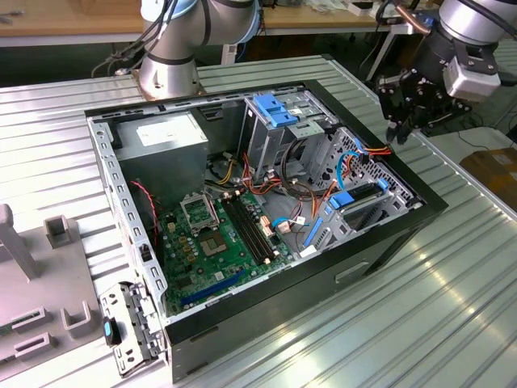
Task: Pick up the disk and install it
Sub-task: 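Insert the first disk wire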
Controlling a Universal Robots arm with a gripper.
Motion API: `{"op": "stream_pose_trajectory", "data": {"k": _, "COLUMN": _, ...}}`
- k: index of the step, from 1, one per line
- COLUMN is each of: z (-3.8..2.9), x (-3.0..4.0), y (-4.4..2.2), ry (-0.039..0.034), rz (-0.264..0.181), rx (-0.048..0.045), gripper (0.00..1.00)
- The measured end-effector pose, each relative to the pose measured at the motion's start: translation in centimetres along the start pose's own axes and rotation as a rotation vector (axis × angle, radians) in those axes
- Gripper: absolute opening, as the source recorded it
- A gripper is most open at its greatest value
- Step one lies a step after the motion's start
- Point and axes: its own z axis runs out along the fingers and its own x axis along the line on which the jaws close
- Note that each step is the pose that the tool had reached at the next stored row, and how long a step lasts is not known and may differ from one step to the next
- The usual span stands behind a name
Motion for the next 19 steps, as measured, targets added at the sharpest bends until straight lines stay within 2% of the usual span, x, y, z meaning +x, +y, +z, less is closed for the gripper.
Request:
{"op": "stream_pose_trajectory", "data": {"k": 5, "z": 0.37, "x": -0.02, "y": 0.03, "ry": -0.0124, "rz": -0.100, "rx": 0.0054, "gripper": 0.24}}
{"op": "stream_pose_trajectory", "data": {"k": 6, "z": 0.46, "x": -0.02, "y": 0.05, "ry": -0.0178, "rz": -0.140, "rx": 0.0082, "gripper": 0.24}}
{"op": "stream_pose_trajectory", "data": {"k": 7, "z": 0.50, "x": -0.02, "y": 0.04, "ry": -0.0194, "rz": -0.173, "rx": 0.0120, "gripper": 0.24}}
{"op": "stream_pose_trajectory", "data": {"k": 9, "z": 0.58, "x": -0.02, "y": 0.06, "ry": -0.0013, "rz": -0.182, "rx": 0.0192, "gripper": 0.24}}
{"op": "stream_pose_trajectory", "data": {"k": 12, "z": 0.62, "x": -0.03, "y": 0.07, "ry": 0.0102, "rz": -0.185, "rx": 0.0094, "gripper": 0.24}}
{"op": "stream_pose_trajectory", "data": {"k": 13, "z": 0.61, "x": -0.03, "y": 0.06, "ry": 0.0148, "rz": -0.186, "rx": 0.0025, "gripper": 0.24}}
{"op": "stream_pose_trajectory", "data": {"k": 17, "z": 0.65, "x": -0.10, "y": -0.02, "ry": 0.0402, "rz": -0.193, "rx": -0.0366, "gripper": 0.24}}
{"op": "stream_pose_trajectory", "data": {"k": 19, "z": 0.67, "x": -0.16, "y": -0.09, "ry": 0.0405, "rz": -0.194, "rx": -0.0371, "gripper": 0.24}}
